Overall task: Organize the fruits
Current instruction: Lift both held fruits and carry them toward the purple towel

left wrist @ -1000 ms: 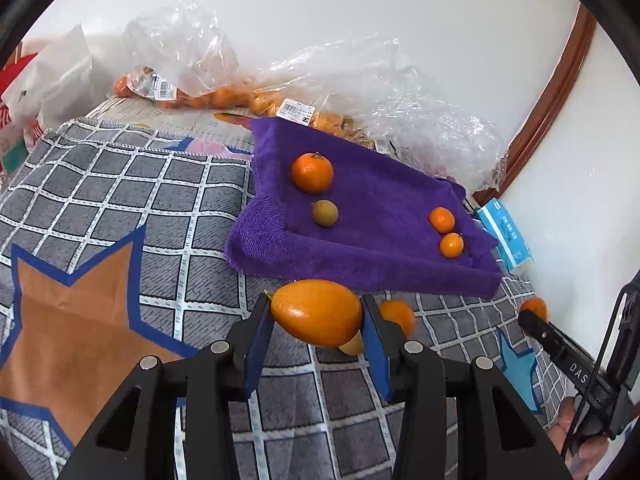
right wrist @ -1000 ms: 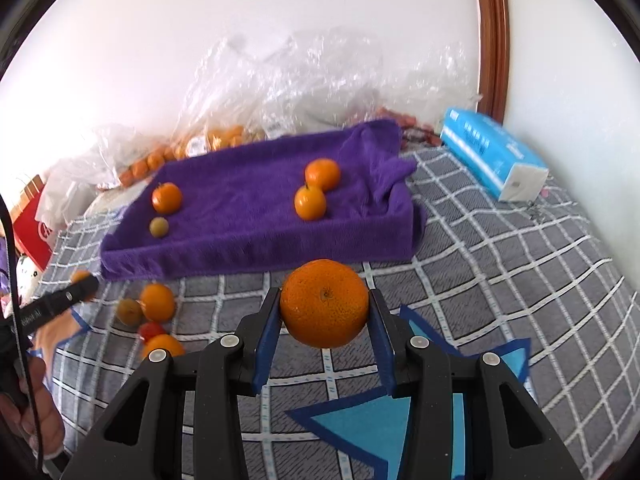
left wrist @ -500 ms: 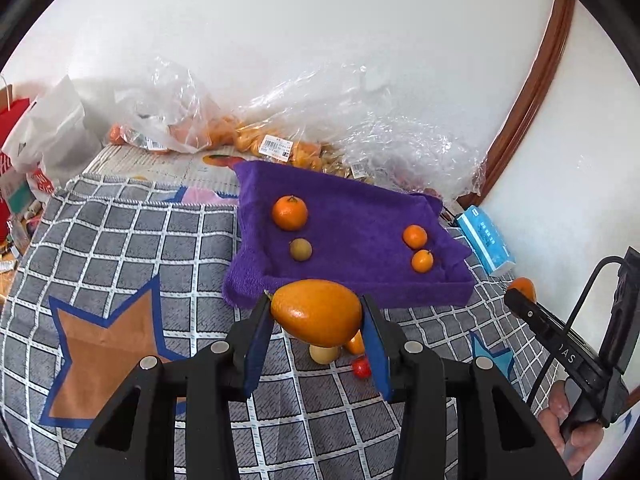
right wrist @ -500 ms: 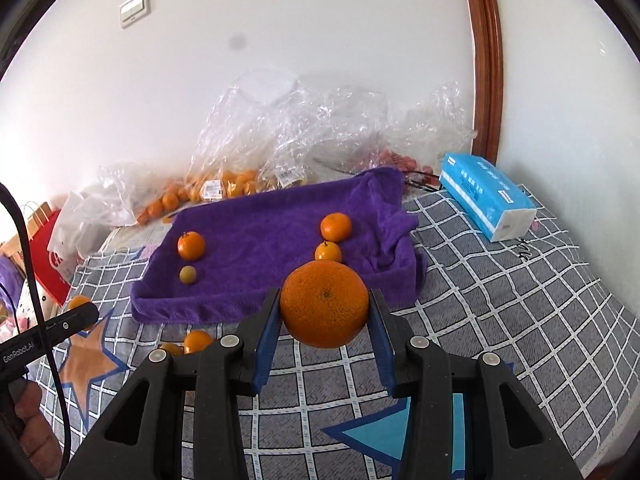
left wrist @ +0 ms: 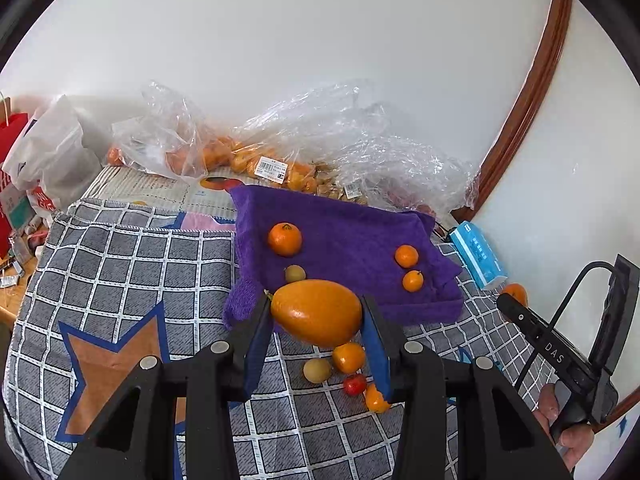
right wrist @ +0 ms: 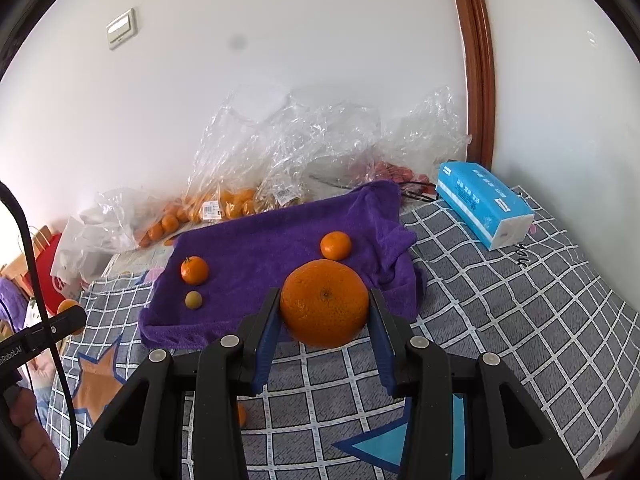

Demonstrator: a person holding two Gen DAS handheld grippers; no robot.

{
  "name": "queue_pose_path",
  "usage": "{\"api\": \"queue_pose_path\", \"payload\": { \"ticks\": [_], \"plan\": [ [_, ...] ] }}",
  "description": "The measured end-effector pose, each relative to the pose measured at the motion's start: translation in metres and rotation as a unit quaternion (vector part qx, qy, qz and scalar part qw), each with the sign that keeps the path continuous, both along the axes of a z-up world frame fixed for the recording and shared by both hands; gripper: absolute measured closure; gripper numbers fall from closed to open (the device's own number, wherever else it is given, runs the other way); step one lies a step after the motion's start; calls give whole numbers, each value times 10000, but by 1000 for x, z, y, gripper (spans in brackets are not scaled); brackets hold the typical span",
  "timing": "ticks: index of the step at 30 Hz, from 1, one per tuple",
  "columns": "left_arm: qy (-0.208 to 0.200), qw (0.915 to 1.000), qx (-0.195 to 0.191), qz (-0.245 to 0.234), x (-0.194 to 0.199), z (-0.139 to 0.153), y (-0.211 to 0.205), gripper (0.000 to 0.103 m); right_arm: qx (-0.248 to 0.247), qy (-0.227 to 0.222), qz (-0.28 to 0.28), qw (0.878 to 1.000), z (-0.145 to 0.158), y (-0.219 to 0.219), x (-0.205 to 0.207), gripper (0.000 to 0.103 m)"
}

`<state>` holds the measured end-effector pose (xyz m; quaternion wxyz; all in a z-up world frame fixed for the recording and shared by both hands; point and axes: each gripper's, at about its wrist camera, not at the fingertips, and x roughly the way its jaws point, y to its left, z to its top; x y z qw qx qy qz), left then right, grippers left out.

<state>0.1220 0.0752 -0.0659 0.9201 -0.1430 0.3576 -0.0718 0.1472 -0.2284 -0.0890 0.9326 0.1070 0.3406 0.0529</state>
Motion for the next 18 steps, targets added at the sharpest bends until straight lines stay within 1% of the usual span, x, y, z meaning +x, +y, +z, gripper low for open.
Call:
{"api": "queue_pose_path", "payload": {
  "ticks": [18],
  "plan": [
    [51, 9999, -73, -119, 13, -1, -2, 62, -60, -11, -48, 10000, 1, 5, 10, 61]
  ]
}}
